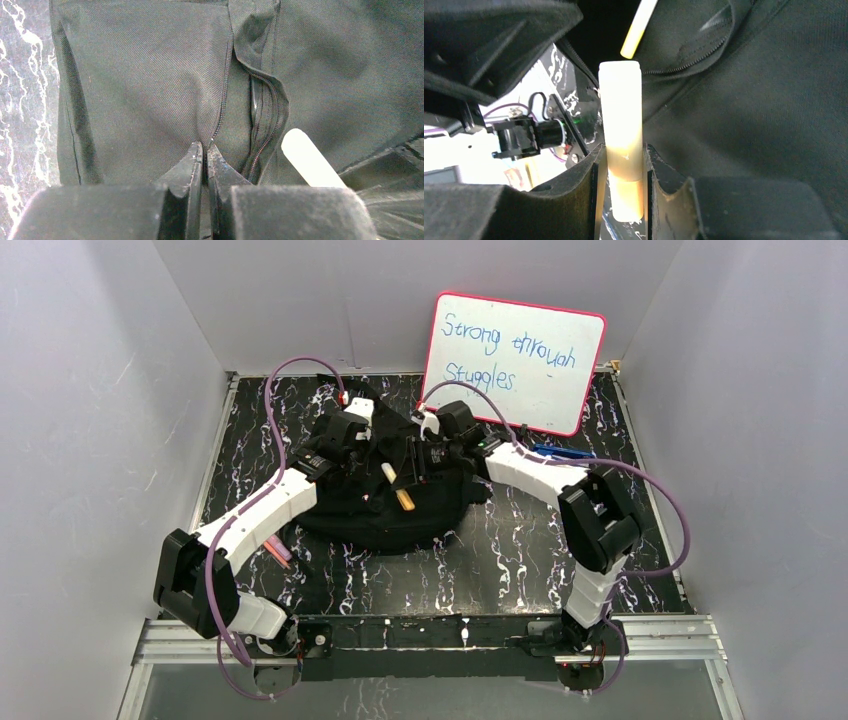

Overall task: Pack the student bag
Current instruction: Place the stationery in the student bag.

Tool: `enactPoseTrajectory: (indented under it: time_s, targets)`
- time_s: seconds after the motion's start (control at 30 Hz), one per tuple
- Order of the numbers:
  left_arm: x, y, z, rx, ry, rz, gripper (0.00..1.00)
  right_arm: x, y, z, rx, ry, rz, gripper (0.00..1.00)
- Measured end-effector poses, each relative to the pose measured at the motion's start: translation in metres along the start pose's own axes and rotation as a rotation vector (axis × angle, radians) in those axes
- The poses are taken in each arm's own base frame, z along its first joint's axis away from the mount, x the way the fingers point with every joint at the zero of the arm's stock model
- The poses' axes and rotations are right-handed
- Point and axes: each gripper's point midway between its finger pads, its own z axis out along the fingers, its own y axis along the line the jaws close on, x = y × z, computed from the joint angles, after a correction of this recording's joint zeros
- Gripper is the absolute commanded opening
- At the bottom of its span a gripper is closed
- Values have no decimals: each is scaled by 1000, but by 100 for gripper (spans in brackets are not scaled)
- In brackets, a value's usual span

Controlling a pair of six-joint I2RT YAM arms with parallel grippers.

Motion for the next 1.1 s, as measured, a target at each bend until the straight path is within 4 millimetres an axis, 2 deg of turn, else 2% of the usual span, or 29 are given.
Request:
enactPoseTrajectory:
  time_s: [0.27, 0.6, 1.1]
  targets:
    - [0, 0, 0, 0, 0, -2, 0, -19, 6, 27, -66, 15, 96, 14]
    - [1, 0, 0, 0, 2, -7, 0, -29, -3, 57, -93, 60, 197, 13]
    - [3, 1, -3, 1, -1, -16, 0, -61, 14, 78, -230, 1, 343, 11]
